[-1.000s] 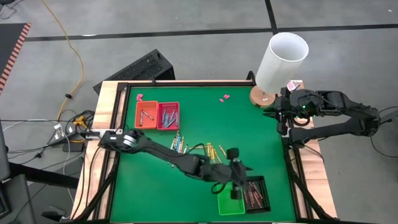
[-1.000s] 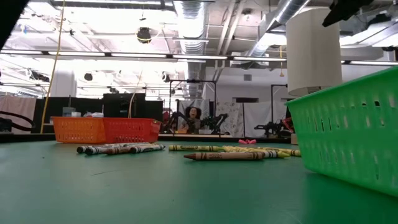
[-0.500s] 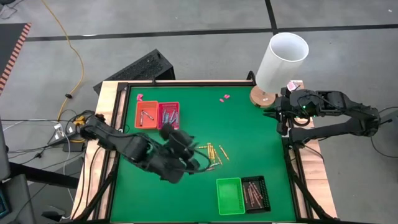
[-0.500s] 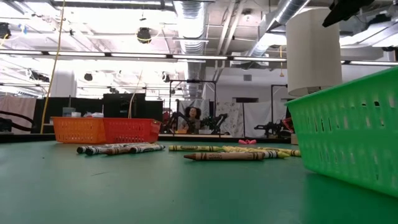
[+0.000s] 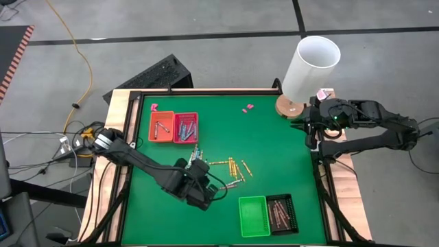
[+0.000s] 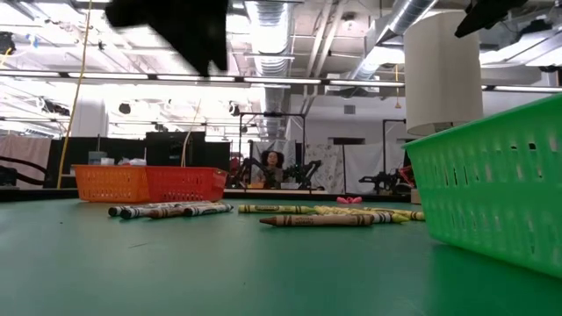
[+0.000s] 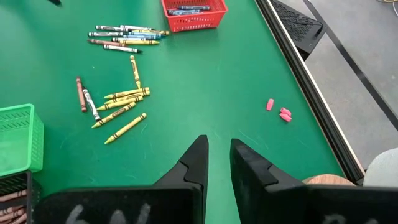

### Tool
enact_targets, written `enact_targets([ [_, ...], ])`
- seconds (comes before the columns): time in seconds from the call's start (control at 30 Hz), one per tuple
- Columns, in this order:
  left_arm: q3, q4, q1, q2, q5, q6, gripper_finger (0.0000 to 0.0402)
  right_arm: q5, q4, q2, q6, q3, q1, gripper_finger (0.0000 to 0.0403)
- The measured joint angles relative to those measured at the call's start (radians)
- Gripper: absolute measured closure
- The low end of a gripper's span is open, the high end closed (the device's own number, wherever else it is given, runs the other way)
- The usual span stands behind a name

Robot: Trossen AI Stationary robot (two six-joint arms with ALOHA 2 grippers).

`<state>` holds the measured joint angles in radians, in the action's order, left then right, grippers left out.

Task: Sort crayons
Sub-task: Put the brown crayon into the black bin

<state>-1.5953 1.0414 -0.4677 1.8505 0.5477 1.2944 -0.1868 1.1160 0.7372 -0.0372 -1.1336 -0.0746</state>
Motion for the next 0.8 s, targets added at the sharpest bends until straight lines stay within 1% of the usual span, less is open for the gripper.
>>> enact_targets([
  [0.17,0.170,-0.166,0.022,-0.009,-0.079,0.033,0.0297,0.000,0.001,0.000,-0.009,0.000,0.000,0.0335],
  [0.33,0.267,-0.250,0.025,-0.010,-0.143,0.064,0.0297,0.001,0.002,0.000,-0.008,0.000,0.000,0.0335],
  [0.53,0.349,-0.358,0.018,-0.014,-0.151,0.091,0.0297,0.001,0.003,0.000,-0.008,0.000,0.000,0.0335],
  [0.8,0.435,-0.368,0.017,-0.014,-0.143,0.141,0.0297,0.001,0.005,0.000,-0.008,0.000,0.000,0.0335],
])
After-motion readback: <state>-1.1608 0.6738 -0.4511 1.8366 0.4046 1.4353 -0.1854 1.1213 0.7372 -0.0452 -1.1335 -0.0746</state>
